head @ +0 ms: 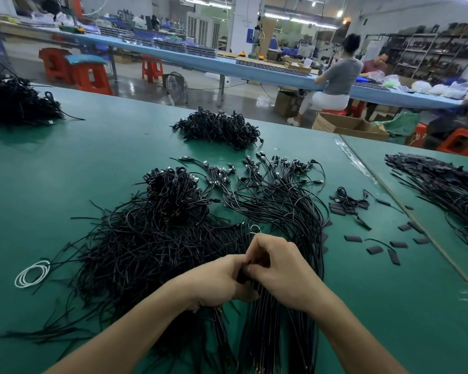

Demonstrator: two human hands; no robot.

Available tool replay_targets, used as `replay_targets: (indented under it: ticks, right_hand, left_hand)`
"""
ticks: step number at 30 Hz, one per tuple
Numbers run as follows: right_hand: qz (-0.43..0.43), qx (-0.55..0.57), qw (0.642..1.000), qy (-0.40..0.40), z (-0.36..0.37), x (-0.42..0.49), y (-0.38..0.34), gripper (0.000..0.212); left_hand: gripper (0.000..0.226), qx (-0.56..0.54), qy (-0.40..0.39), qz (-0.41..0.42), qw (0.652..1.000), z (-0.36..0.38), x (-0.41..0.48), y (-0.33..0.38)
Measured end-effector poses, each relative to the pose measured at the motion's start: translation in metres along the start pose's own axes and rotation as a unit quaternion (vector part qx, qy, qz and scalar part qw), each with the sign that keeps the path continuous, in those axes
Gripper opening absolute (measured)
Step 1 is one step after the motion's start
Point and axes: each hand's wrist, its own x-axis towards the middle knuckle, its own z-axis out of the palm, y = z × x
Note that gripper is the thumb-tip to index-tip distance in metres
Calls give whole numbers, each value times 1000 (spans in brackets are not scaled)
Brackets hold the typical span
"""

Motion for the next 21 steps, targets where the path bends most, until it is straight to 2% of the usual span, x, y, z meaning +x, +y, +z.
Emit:
replay_targets:
  ticks: [2, 4, 7, 9, 11, 12, 14, 17, 19, 21]
  right_hand:
    - [1, -3, 1000, 3, 2, 0, 0, 19]
    - [-6, -11, 1000, 0, 3, -1, 0, 19]
    - [-37, -28, 999, -23, 1, -4, -3, 26]
    - [-67, -56, 996, -35, -3, -6, -4, 26]
    - [-97, -75, 992, -22, -7, -8, -4, 26]
    - [-109, -79, 991, -8, -8, -8, -5, 26]
    - [-128, -96, 986, 39, -8, -8, -6, 27]
    - [-131, -91, 976, 151, 2, -6, -10, 29]
    - [-101, -24, 970, 220, 11, -6, -12, 31]
    - [-54, 108, 958, 262, 21, -4, -16, 28]
  left_hand:
    - [28, -15, -9, 5, 1000, -1, -2, 2]
    - [24, -38, -7, -3, 999, -2, -3, 2]
    - [23, -112, 4, -62, 992, -2, -6, 0]
    - [22, -262, -20, -77, 962, -4, -8, -3]
    - [16, -413, -55, -61, 907, -7, -12, -5]
    - [17, -444, -67, -43, 892, -8, -13, -5]
    - [16, -460, -66, -8, 886, -7, -11, -5]
    - [15, -477, -1, 28, 878, 1, -5, 1]
    - [20, -497, 39, 47, 865, 8, -1, 8]
    - [31, -525, 68, 63, 846, 14, 2, 15]
